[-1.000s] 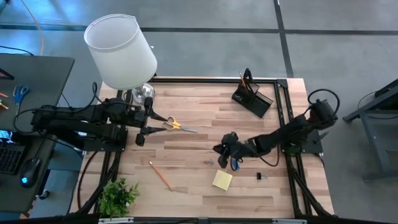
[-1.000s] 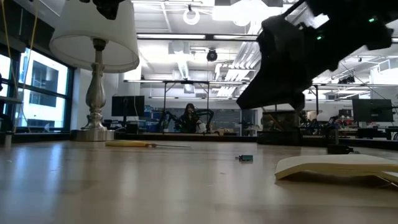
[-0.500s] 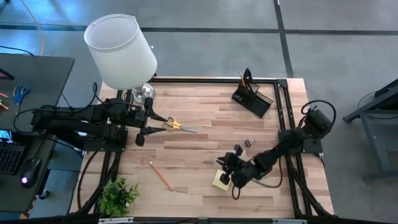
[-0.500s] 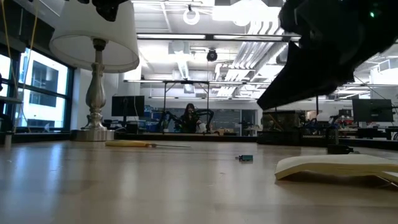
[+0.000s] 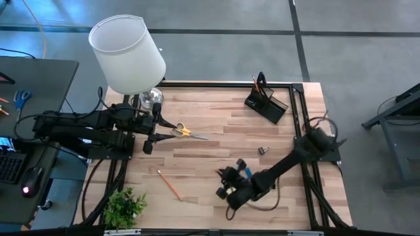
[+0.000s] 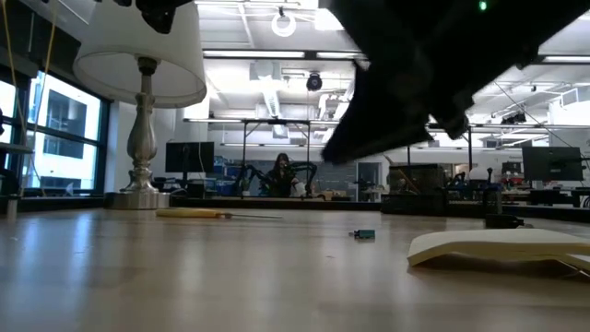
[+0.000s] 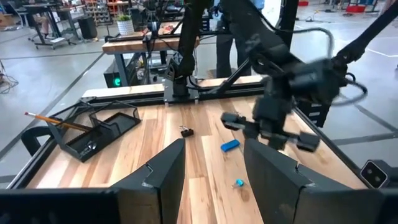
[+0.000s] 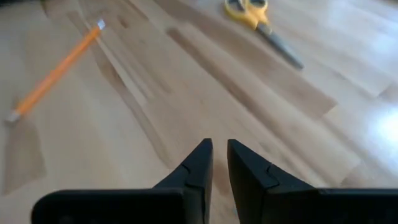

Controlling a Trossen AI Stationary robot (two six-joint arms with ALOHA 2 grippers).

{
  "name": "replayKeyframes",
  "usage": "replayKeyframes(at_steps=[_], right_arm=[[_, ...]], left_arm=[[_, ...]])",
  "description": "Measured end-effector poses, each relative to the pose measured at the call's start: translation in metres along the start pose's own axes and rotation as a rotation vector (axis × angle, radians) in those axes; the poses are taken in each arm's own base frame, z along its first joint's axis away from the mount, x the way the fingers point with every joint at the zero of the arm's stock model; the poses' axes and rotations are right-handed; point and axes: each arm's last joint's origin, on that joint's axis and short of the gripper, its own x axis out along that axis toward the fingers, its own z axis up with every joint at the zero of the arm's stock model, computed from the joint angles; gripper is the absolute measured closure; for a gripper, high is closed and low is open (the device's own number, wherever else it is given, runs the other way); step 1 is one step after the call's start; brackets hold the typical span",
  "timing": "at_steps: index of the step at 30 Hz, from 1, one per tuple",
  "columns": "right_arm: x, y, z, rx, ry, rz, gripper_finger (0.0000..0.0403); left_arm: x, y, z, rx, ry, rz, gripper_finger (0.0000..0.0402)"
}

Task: Pick and place office supplies into organizer
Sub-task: Put the green binder clip into the mesh desk organizer

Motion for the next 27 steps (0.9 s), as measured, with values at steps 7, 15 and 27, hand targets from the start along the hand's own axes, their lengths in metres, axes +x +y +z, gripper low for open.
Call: replayKeyframes(at_steps=[7,15,27], right_arm=[[0.008,0.016,-0.011,-0.082,0.093,-0.146,0.0340],[0.012,0.014,-0.026,0.034,0.099,-0.192,0.0277],[0.024,0.006,-0.055,0.096,0.039,-0.224,0.0247]], left_arm=[[0.000,-0.001,0.001,0.000,-0.007,-0.030,0.0247],[-0.003,-0.004,0.010,0.006,-0.056,-0.140,0.0247],[-0.003,-0.003,0.009,0.005,-0.043,-0.117,0.0247]])
